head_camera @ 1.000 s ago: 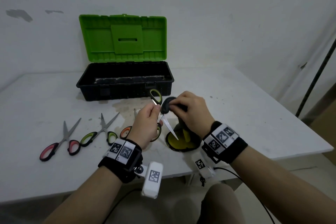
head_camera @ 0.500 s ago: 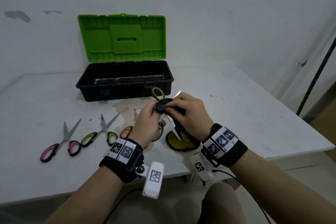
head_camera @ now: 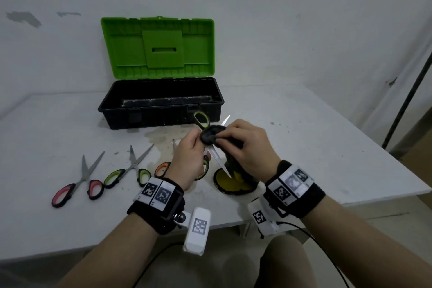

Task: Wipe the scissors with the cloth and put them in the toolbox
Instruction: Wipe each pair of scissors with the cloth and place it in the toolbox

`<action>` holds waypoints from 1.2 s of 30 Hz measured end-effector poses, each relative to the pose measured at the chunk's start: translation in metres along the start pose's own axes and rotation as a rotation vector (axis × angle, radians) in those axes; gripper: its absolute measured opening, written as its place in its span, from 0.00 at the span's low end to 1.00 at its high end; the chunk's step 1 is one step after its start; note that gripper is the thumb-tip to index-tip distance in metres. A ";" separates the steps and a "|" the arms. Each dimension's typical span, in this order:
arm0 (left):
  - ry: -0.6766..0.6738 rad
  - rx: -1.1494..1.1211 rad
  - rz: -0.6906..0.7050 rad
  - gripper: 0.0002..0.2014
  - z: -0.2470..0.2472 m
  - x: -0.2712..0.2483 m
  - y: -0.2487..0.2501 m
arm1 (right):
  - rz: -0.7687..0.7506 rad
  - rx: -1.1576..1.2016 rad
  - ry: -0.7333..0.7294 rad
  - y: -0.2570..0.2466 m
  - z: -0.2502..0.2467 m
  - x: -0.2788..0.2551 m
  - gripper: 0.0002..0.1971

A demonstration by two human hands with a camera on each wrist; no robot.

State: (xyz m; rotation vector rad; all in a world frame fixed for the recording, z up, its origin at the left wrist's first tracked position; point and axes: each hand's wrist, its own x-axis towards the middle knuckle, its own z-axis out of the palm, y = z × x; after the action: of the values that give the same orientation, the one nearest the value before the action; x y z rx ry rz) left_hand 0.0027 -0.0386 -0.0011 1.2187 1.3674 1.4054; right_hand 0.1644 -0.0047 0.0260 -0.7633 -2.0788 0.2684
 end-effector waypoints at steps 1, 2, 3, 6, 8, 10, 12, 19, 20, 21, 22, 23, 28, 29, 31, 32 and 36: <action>-0.010 -0.005 0.002 0.10 0.001 0.000 -0.001 | -0.005 -0.009 -0.009 0.001 0.004 -0.001 0.05; -0.017 -0.012 0.003 0.10 0.001 -0.001 0.000 | 0.001 -0.017 -0.009 0.002 0.007 -0.002 0.05; -0.023 -0.020 0.000 0.10 0.001 -0.002 0.000 | 0.012 -0.025 -0.003 0.002 0.008 -0.002 0.05; -0.026 -0.005 0.028 0.14 -0.001 -0.005 0.000 | 0.073 -0.056 0.063 0.006 0.003 0.003 0.05; -0.034 0.036 0.060 0.16 -0.003 -0.008 -0.001 | 0.152 -0.083 0.126 0.013 -0.004 0.012 0.05; -0.034 0.072 0.054 0.16 -0.003 -0.010 -0.001 | 0.226 -0.103 0.157 0.018 -0.013 0.017 0.06; -0.010 0.083 0.031 0.16 -0.001 -0.009 -0.001 | 0.232 -0.104 0.153 0.014 -0.017 0.016 0.07; -0.046 -0.053 -0.006 0.12 0.006 -0.009 0.006 | -0.009 -0.062 -0.035 0.003 0.001 -0.003 0.07; -0.051 -0.047 0.004 0.12 0.006 -0.011 0.008 | 0.017 -0.059 -0.018 0.004 0.001 -0.002 0.07; -0.048 -0.029 0.019 0.12 0.005 -0.011 0.009 | 0.046 -0.065 0.013 0.005 -0.001 0.000 0.06; -0.045 0.000 0.034 0.13 0.003 -0.012 0.008 | 0.082 -0.083 0.047 0.007 -0.004 0.003 0.06; -0.043 0.030 0.036 0.14 0.002 -0.012 0.007 | 0.124 -0.107 0.074 0.009 -0.007 0.007 0.06; -0.014 0.067 -0.072 0.15 0.001 -0.011 0.001 | 0.207 -0.103 0.098 0.007 -0.022 0.014 0.06; 0.004 0.052 -0.074 0.15 0.002 -0.011 0.001 | 0.221 -0.081 0.066 0.003 -0.023 0.012 0.06; 0.033 0.027 -0.073 0.14 0.003 -0.011 0.003 | 0.296 -0.030 -0.021 -0.001 -0.020 0.006 0.05; 0.043 0.008 -0.082 0.13 0.004 -0.012 0.004 | 0.340 0.004 -0.053 -0.001 -0.019 0.004 0.05; 0.067 -0.026 -0.101 0.13 0.008 -0.013 0.009 | 0.446 0.115 -0.103 -0.002 -0.018 0.000 0.05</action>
State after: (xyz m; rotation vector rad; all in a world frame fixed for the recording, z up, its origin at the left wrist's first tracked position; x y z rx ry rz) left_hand 0.0134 -0.0505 0.0058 1.0790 1.4320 1.4003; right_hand 0.1782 -0.0074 0.0379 -1.1577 -1.9481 0.6782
